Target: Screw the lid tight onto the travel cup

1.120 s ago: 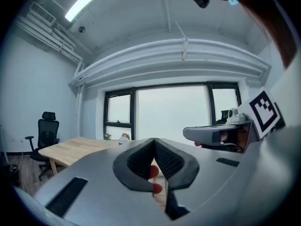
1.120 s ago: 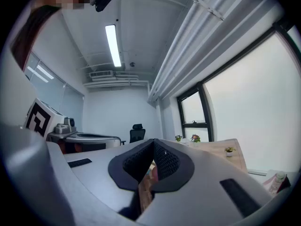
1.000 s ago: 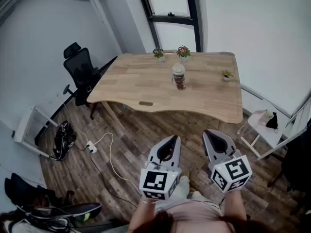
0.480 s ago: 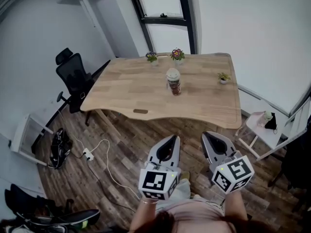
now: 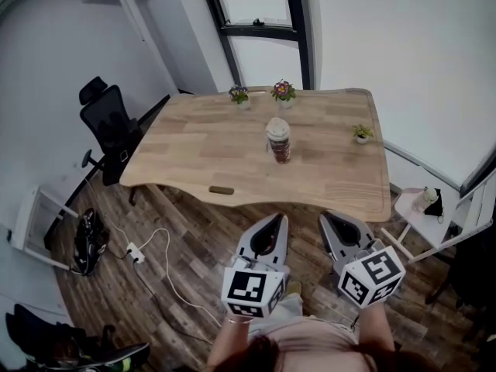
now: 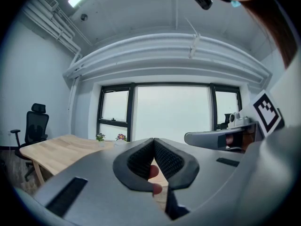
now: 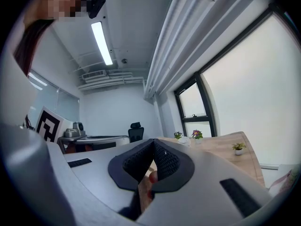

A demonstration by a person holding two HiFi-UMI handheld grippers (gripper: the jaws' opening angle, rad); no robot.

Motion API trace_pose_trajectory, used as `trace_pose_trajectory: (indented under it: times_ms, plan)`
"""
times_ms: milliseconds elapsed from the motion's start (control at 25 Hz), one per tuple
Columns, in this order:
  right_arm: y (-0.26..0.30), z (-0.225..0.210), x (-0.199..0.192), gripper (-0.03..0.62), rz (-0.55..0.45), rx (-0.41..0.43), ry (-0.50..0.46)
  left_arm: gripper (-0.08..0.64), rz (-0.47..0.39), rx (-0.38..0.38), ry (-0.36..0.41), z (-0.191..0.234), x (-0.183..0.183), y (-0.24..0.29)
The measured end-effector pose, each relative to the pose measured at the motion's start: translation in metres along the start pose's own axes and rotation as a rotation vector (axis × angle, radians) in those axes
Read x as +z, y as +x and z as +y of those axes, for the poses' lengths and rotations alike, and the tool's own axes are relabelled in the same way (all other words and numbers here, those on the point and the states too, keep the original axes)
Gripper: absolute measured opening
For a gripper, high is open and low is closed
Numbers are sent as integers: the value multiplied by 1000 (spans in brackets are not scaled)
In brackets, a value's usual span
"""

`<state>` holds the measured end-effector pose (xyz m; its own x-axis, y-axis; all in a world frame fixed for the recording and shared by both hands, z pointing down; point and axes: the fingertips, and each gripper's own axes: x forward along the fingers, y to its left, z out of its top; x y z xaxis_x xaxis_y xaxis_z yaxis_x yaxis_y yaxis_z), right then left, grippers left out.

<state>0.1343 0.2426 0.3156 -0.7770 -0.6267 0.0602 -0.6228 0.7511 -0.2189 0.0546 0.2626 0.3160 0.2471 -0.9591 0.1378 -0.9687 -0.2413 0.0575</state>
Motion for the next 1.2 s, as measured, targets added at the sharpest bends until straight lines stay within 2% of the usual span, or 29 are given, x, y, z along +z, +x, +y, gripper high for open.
trace_pose_trajectory:
  times_ms: [680, 1200]
  plan:
    - [102, -27, 12, 0, 24, -10, -16, 2, 8, -51, 9, 73, -6, 69]
    - [147, -50, 5, 2, 61, -54, -20, 3, 25, -98, -24, 107, -25, 112]
